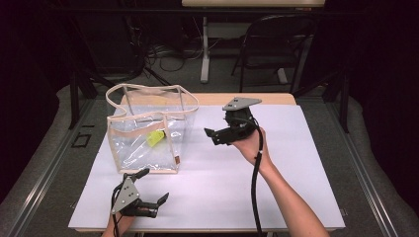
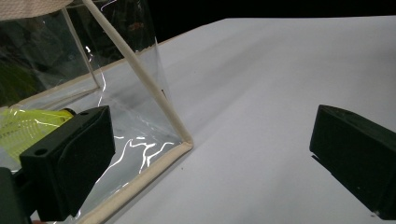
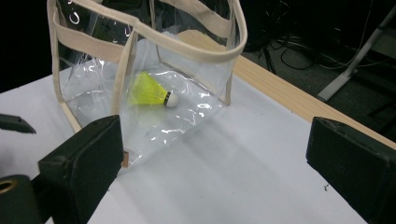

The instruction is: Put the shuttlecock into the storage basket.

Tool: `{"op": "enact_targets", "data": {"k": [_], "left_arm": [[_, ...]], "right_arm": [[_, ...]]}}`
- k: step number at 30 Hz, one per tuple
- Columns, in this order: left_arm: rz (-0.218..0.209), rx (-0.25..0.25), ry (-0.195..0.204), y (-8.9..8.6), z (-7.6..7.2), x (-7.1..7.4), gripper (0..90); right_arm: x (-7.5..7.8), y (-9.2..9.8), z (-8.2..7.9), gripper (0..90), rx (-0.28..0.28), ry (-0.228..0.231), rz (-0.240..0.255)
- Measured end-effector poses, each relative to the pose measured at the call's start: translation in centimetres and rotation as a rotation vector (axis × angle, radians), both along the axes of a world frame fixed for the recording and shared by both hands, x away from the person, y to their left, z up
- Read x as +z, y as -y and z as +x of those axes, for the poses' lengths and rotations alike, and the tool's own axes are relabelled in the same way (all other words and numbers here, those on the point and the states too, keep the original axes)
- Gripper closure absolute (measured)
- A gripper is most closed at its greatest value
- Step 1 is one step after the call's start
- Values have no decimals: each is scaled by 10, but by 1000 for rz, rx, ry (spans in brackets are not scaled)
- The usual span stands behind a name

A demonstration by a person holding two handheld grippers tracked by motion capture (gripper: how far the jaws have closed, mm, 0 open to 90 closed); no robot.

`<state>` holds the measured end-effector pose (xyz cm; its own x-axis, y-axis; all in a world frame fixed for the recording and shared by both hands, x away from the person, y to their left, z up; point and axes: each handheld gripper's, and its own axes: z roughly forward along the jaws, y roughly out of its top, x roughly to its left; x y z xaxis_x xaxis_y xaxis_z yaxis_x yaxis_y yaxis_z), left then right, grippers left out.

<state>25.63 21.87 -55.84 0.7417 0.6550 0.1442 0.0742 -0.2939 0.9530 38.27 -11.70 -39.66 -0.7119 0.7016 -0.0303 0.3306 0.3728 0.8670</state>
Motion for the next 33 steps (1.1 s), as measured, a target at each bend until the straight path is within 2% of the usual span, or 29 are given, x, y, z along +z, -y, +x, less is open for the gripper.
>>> {"op": "enact_targets", "data": {"k": [3,18,27,33], "left_arm": [[3,0,-1,0,0,0,1],[3,-2,-1,1,-1,0,1],[3,-1,-3,1,-1,0,1],[5,-1,-3,1,-1,0,1]], "right_arm": [[-5,5,-7,32,-6,5,-12],[-25,35,-37,23,-33,17,-1],[-39,49,-54,18,-28,15,-11],[-47,55,-64,2,-14,17,6]]}}
